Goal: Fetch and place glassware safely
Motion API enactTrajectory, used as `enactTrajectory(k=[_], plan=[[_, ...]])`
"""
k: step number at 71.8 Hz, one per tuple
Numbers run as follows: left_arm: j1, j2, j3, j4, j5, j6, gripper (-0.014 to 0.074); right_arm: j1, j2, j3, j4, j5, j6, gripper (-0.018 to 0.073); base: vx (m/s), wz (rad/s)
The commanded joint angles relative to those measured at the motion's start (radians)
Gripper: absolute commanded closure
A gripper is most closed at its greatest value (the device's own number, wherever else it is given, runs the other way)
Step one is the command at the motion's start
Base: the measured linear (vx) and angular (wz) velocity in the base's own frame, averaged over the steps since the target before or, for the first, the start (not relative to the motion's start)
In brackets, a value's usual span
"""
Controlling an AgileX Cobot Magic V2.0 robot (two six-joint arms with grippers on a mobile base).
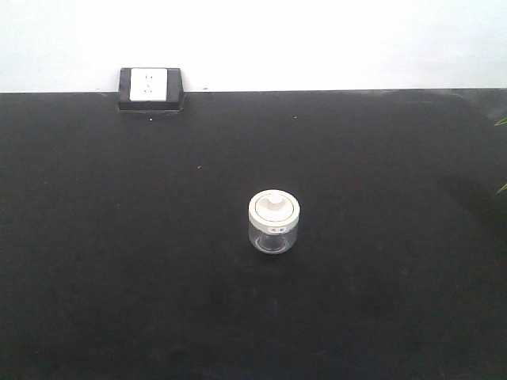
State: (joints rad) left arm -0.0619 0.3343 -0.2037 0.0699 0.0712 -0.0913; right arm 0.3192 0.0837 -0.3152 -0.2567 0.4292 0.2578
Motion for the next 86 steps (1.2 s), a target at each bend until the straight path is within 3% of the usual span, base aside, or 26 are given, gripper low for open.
enactTrajectory(k=[1, 31, 50, 65, 86], plan=[[-0.004, 0.01, -0.026, -0.002, -0.071, -0.008, 0.0603, -0.005, 0.011, -0.025, -0.013, -0.066, -0.011, 0.0567, 0.0, 0.0], [-0.003, -0.031, -0.01, -0.002, -0.071, -0.004, 0.0603, -0.005, 0.011, -0.025, -0.013, -0.066, -0.011, 0.0567, 0.0, 0.0], [0.013, -0.207, 0.134, 0.007, -0.077, 0.04, 0.0603, -0.005, 0.011, -0.025, -0.013, -0.066, -0.011, 0.0567, 0.0, 0.0], [0.027, -0.357, 0.261, 0.006, -0.108, 0.019, 0.0603, -0.005, 0.011, -0.025, -0.013, -0.066, -0.011, 0.0567, 0.0, 0.0], [0.027, -0.359, 0.26, -0.001, -0.105, 0.017, 0.0603, -0.005, 0.011, -0.025, -0.013, -0.066, -0.011, 0.0567, 0.0, 0.0]])
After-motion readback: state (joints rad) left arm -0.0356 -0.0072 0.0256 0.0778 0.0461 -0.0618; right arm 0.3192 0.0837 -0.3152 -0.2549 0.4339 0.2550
